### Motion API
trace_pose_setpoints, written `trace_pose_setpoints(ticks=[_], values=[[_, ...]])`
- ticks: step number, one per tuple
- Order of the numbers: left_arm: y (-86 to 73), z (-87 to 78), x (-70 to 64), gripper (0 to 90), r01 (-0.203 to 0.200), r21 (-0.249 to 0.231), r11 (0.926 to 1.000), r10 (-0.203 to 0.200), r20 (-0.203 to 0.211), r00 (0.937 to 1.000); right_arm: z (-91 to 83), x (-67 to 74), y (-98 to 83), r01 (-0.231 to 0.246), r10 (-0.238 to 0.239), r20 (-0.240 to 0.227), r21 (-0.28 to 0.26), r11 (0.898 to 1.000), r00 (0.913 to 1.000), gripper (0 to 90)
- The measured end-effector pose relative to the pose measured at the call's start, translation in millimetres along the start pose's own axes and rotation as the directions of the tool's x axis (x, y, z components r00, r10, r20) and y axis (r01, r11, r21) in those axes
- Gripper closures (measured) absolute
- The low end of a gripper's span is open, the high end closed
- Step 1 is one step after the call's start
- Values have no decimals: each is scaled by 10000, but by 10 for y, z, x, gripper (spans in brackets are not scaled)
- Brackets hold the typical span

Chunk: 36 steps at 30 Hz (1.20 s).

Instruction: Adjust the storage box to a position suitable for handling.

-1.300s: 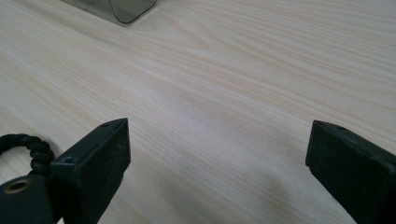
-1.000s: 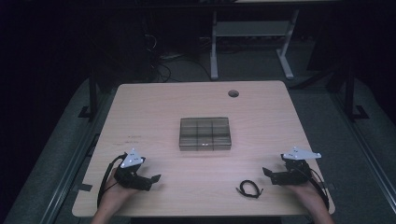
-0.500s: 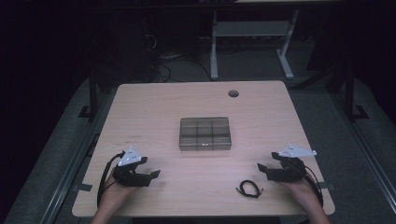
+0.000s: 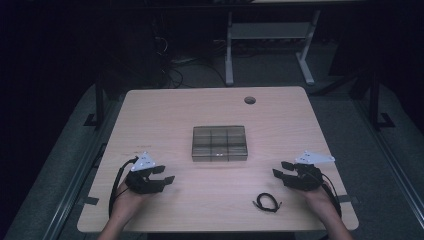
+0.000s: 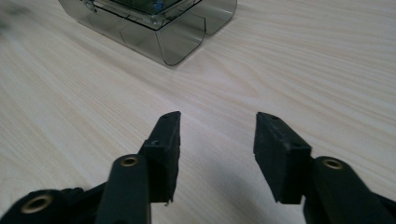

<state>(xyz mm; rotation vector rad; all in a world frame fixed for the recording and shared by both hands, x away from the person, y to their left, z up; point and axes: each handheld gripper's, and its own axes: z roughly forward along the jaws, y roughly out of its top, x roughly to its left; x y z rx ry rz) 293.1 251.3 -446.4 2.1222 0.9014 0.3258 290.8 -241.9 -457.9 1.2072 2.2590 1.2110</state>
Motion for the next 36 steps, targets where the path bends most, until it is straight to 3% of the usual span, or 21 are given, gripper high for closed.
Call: trace_pose_setpoints(ticks=[9, 14, 19, 27, 36], values=[[83, -4, 88, 555, 233, -272, 9994, -238, -213, 9995, 97, -12, 169, 262, -264, -108, -226, 9994, 9996, 687], [133, 20, 112, 612, 52, -114, 9999, -54, -211, 9998, 116, -9, 225, 377, -380, -110, -273, 9989, 9992, 730], [203, 74, 129, 674, 195, -100, 9998, -196, -86, 9998, 119, -12, 251, 371, -375, -103, -315, 9988, 9992, 777], [301, 133, 163, 883, 112, -140, 9998, -106, 402, 9991, 146, -44, 264, 433, -434, -85, -118, 9990, 9990, 893], [392, 180, 209, 897, 49, -153, 9999, -44, 312, 9995, 197, -89, 382, 504, -512, -333, -224, 9985, 9981, 897]])
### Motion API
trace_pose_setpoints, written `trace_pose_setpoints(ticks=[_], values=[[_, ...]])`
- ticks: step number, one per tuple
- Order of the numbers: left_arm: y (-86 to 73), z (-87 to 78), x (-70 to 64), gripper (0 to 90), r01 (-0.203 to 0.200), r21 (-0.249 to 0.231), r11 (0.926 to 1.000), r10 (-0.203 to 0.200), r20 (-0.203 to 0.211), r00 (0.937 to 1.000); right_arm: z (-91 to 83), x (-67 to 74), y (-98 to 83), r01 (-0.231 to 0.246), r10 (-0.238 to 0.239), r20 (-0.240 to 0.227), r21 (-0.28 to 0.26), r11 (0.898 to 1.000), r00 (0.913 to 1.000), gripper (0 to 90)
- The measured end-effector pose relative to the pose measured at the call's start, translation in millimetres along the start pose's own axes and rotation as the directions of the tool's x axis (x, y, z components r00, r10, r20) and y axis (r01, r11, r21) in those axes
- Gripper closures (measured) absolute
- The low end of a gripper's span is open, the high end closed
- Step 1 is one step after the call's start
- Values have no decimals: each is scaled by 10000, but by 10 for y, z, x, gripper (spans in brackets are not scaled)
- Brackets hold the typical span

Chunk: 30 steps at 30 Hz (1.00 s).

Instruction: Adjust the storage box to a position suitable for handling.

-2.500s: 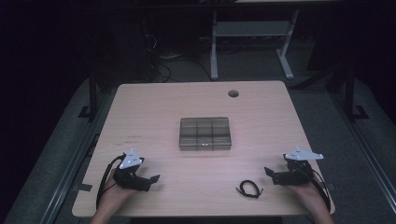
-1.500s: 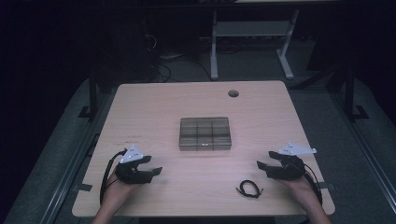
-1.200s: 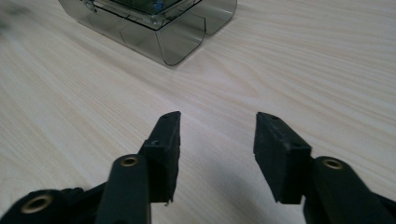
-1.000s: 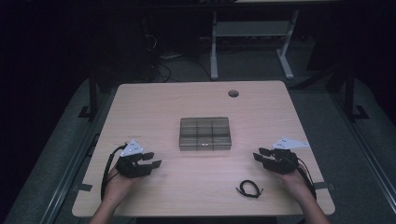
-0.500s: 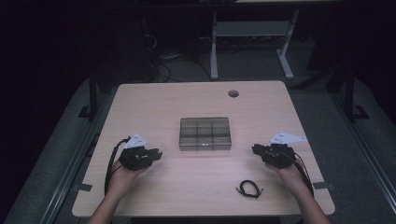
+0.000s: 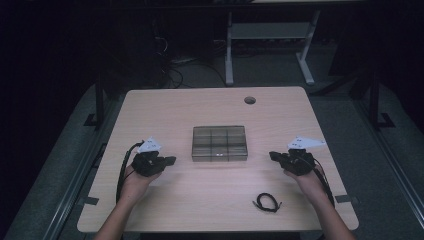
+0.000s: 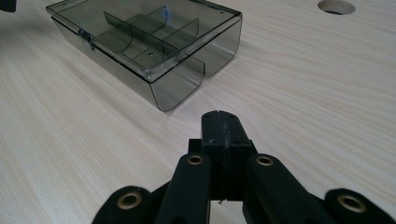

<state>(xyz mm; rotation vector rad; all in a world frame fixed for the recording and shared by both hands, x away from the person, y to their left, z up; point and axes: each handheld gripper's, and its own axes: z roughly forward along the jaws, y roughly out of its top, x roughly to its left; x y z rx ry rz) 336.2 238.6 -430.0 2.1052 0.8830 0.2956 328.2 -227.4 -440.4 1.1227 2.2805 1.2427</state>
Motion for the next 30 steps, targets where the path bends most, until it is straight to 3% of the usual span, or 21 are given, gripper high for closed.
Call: trace_pose_setpoints(ticks=[14, 15, 21, 26, 30], values=[[160, 87, 82, 898, 40, -198, 9998, -44, -173, 9998, 122, -54, 150, -28, 22, -335, -186, 9998, 9994, 897], [169, 114, 89, 898, 129, -381, 9992, -134, -151, 9998, 157, -59, 154, 19, -20, -321, -51, 10000, 9995, 897], [211, 188, 125, 898, 55, -133, 9999, -58, -240, 9997, 191, -55, 216, 207, -209, -310, -65, 9998, 9993, 897], [287, 258, 165, 898, 107, -330, 9994, -119, -364, 9993, 280, -88, 266, 121, -125, -256, -146, 9998, 9996, 897], [327, 317, 182, 898, 152, -188, 9997, -159, -378, 9992, 351, -111, 259, 16, -16, -249, -19, 10000, 9997, 896]])
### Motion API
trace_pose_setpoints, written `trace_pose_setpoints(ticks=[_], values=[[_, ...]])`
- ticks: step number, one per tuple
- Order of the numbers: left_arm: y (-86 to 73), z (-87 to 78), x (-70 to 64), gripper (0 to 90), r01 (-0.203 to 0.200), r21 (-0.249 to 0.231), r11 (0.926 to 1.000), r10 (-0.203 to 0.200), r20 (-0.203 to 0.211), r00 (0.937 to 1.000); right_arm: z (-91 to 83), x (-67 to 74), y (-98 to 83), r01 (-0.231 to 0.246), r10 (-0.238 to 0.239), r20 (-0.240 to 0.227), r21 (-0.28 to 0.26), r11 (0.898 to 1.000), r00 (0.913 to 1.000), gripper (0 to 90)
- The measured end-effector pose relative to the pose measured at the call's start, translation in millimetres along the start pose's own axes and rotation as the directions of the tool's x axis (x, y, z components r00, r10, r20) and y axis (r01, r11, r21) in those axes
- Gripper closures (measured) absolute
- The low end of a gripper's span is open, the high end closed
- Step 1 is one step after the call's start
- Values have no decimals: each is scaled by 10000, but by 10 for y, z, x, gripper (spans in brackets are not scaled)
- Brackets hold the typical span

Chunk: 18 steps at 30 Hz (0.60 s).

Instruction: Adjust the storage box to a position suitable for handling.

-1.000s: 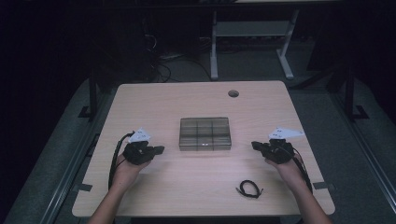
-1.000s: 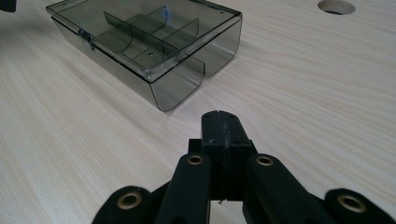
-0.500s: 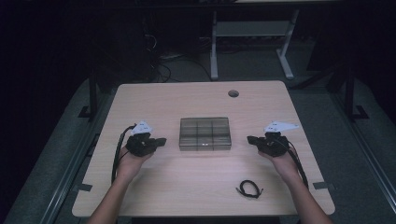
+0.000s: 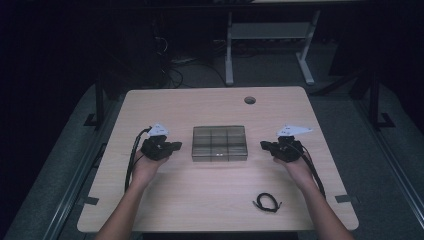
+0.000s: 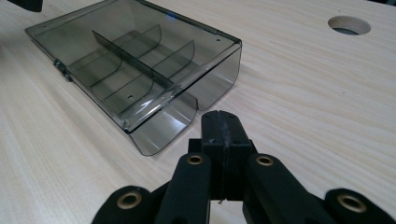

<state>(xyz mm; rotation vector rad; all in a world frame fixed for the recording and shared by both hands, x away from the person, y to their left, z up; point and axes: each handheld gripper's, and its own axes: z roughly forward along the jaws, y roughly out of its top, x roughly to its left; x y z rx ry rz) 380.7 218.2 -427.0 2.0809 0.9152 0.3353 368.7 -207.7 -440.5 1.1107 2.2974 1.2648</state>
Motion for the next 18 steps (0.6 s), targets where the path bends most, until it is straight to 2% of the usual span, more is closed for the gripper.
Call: trace_pose_setpoints(ticks=[3, 7, 8, 10, 11, 13, 15, 18], values=[[39, 35, 10, 898, -169, 24, 9999, 169, -55, 9998, 25, -12, 31, 35, -35, 74, 20, 10000, 10000, 896], [63, 70, 34, 898, -136, -141, 9998, 135, -33, 9999, 52, -29, 69, -10, 10, 102, -6, 10000, 9999, 896], [64, 88, 32, 898, 85, -174, 9998, -85, -19, 10000, 88, -41, 99, 49, -48, 148, -79, 10000, 9999, 896], [74, 118, 66, 898, -66, -41, 10000, 66, -72, 10000, 122, -46, 108, -53, 54, 96, -110, 9999, 9999, 896], [75, 137, 65, 898, 102, -130, 9999, -102, -65, 9999, 143, -49, 114, -77, 77, 119, -51, 10000, 9999, 896], [77, 145, 81, 897, -32, -81, 10000, 31, -93, 10000, 166, -54, 118, -54, 55, 122, -78, 10000, 9999, 896], [62, 183, 93, 898, 231, -305, 9993, -231, -11, 9997, 224, -51, 138, -171, 173, 94, -138, 9998, 9998, 896], [46, 208, 112, 897, 283, -325, 9991, -283, 14, 9996, 285, -49, 130, -175, 178, 123, -229, 9996, 9998, 896]])
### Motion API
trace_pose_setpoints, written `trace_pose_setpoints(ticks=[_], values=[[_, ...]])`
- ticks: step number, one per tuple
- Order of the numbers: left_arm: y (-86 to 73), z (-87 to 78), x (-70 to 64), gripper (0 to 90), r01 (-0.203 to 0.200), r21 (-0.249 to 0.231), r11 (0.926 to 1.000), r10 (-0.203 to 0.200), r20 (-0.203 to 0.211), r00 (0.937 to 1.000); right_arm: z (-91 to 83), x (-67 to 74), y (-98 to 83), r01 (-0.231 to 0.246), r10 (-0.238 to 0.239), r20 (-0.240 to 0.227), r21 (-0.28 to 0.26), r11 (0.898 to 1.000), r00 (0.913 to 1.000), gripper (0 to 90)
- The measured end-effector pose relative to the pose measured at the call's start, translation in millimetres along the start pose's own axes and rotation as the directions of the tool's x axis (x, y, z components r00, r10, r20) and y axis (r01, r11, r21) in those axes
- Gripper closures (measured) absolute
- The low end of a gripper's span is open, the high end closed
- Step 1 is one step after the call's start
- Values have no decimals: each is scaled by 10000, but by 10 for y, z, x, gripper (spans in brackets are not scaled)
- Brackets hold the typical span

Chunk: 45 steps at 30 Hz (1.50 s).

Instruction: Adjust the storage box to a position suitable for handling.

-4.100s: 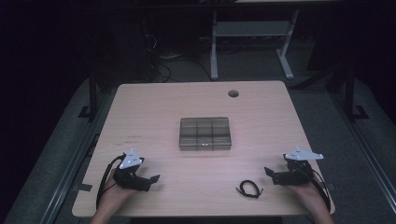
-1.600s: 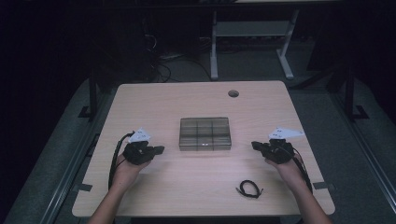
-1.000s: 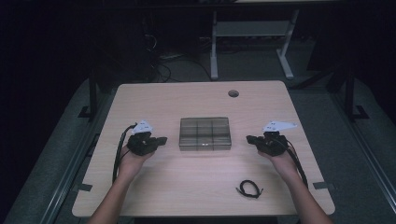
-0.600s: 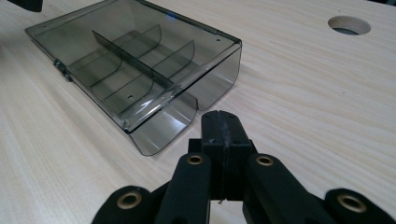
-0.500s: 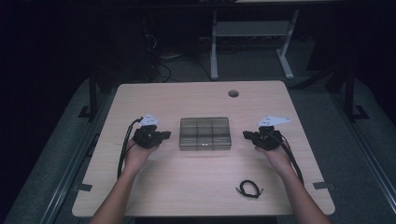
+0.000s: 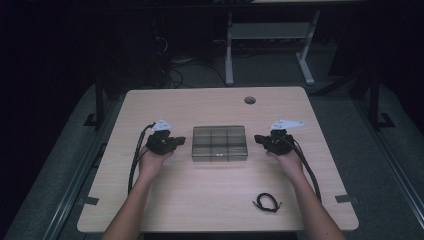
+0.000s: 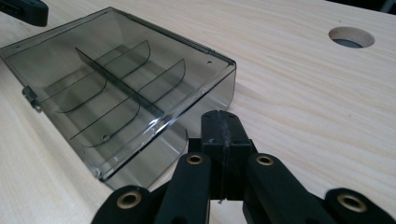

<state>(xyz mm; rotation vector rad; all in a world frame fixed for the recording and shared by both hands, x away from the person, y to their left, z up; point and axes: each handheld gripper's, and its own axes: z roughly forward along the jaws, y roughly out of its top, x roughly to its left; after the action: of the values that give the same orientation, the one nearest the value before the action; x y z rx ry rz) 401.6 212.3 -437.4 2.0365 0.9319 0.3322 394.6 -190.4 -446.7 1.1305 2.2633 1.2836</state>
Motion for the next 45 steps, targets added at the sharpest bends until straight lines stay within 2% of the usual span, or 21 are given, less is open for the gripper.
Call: trace_pose_setpoints(ticks=[3, 5, 11, 16, 18, 20, 21, 22, 32, 36, 37, 43, 45], values=[[1, 46, 11, 898, 17, -23, 10000, -17, -14, 10000, 52, -4, -8, 22, -21, -9, 159, 9999, 10000, 895], [-1, 72, 15, 897, -188, 105, 9998, 189, -65, 9998, 90, -16, -25, 88, -88, -28, 239, 9997, 10000, 895], [-12, 99, 55, 897, -13, 77, 10000, 14, -178, 9998, 136, 8, -43, 72, -62, -215, 444, 9990, 9997, 894], [-36, 166, 41, 897, 32, 213, 9998, -30, -76, 10000, 204, 46, -54, 133, -115, -268, 654, 9978, 9996, 895], [-46, 210, 36, 897, -133, 401, 9991, 135, -48, 9999, 258, 62, -67, 325, -303, -300, 748, 9967, 9991, 895], [-48, 228, 36, 898, -133, 461, 9988, 133, 2, 9999, 264, 75, -67, 255, -229, -328, 814, 9964, 9992, 895], [-49, 237, 37, 897, -151, 496, 9987, 151, 10, 9999, 287, 84, -67, 413, -384, -350, 861, 9954, 9987, 895], [-54, 262, 29, 897, -98, 523, 9986, 94, 91, 9999, 296, 94, -66, 376, -344, -366, 888, 9953, 9987, 895], [-54, 295, -7, 898, -216, 603, 9979, 206, 175, 9996, 298, 98, -63, 447, -417, -376, 838, 9955, 9984, 896], [-46, 299, -13, 898, -116, 534, 9985, 102, 269, 9996, 295, 100, -60, 434, -404, -387, 816, 9957, 9984, 896], [-45, 304, -9, 898, -243, 563, 9981, 227, 292, 9993, 294, 99, -60, 415, -384, -399, 816, 9958, 9985, 896], [-51, 306, -9, 899, -149, 704, 9974, 130, 276, 9995, 298, 118, -54, 456, -415, -502, 832, 9955, 9979, 897], [-55, 295, -19, 899, 38, 612, 9981, -59, 349, 9994, 295, 127, -53, 504, -458, -535, 880, 9948, 9975, 898]])
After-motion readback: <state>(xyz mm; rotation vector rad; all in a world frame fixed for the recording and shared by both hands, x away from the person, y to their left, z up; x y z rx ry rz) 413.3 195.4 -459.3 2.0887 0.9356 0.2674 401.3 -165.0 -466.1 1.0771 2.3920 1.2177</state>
